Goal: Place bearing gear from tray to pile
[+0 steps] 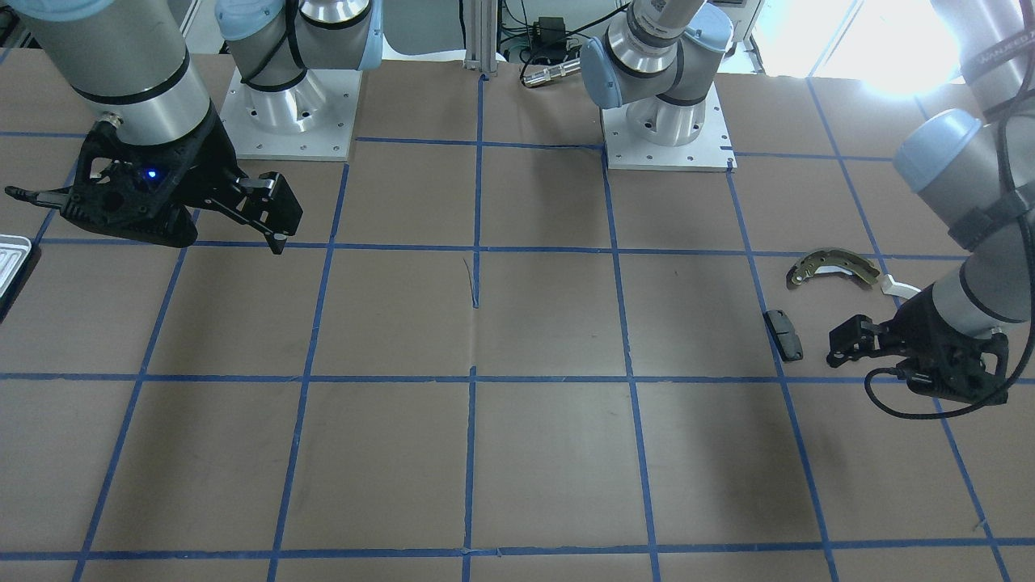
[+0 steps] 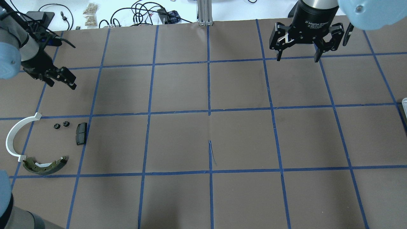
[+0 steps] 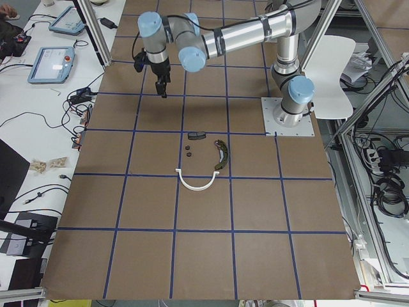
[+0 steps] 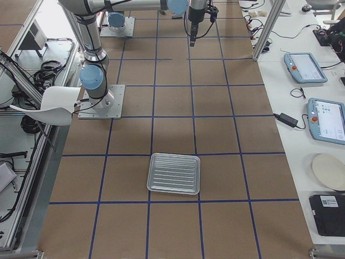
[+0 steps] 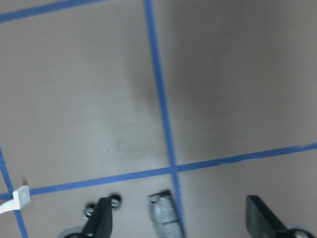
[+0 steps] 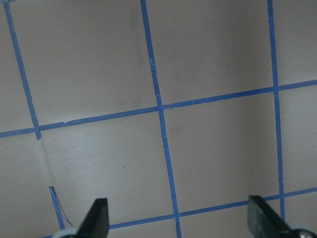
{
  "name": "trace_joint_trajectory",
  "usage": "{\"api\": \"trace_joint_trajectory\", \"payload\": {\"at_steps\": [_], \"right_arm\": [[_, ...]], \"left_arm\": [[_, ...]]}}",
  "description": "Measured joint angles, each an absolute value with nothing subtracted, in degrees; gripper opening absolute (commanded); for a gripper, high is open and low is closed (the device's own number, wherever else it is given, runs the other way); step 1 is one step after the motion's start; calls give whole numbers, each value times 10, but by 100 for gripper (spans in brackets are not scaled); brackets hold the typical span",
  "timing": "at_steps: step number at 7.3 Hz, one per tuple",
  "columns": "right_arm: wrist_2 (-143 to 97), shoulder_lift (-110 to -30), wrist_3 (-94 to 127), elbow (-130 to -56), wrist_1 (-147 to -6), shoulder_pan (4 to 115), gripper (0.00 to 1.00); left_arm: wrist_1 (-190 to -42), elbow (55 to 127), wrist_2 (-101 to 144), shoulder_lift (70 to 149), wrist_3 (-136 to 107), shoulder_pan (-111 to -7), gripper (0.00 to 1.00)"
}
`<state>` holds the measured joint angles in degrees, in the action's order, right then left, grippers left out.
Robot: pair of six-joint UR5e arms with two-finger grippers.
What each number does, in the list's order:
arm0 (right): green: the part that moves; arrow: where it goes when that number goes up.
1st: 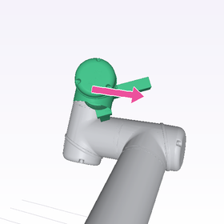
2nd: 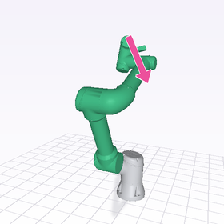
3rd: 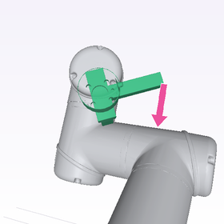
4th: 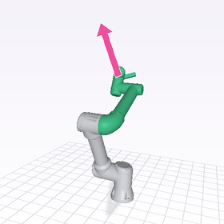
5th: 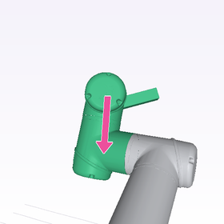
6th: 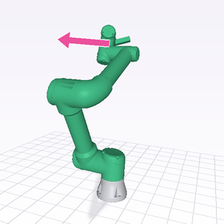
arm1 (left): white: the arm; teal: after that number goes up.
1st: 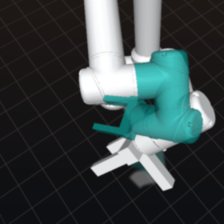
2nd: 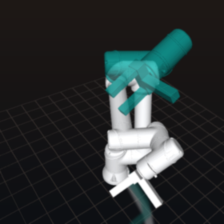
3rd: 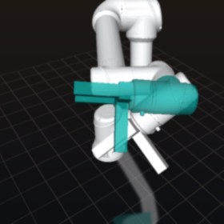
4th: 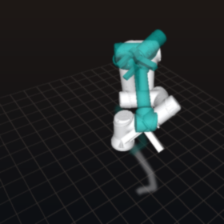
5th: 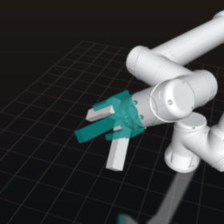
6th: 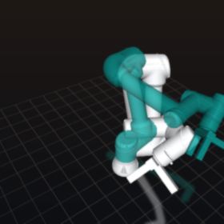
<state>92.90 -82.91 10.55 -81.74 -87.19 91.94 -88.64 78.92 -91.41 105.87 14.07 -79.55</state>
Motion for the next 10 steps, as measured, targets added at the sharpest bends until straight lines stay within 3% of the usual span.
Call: {"api": "trace_joint_trajectory", "payload": {"at_steps": [3, 10], "right_arm": [[929, -829, 105, -818, -872, 919, 100], [930, -828, 105, -818, -873, 919, 100]], "left_arm": [[-949, 759, -909, 1002, 38, -918, 98], [-932, 863, -907, 904, 22, -876, 98]]}}
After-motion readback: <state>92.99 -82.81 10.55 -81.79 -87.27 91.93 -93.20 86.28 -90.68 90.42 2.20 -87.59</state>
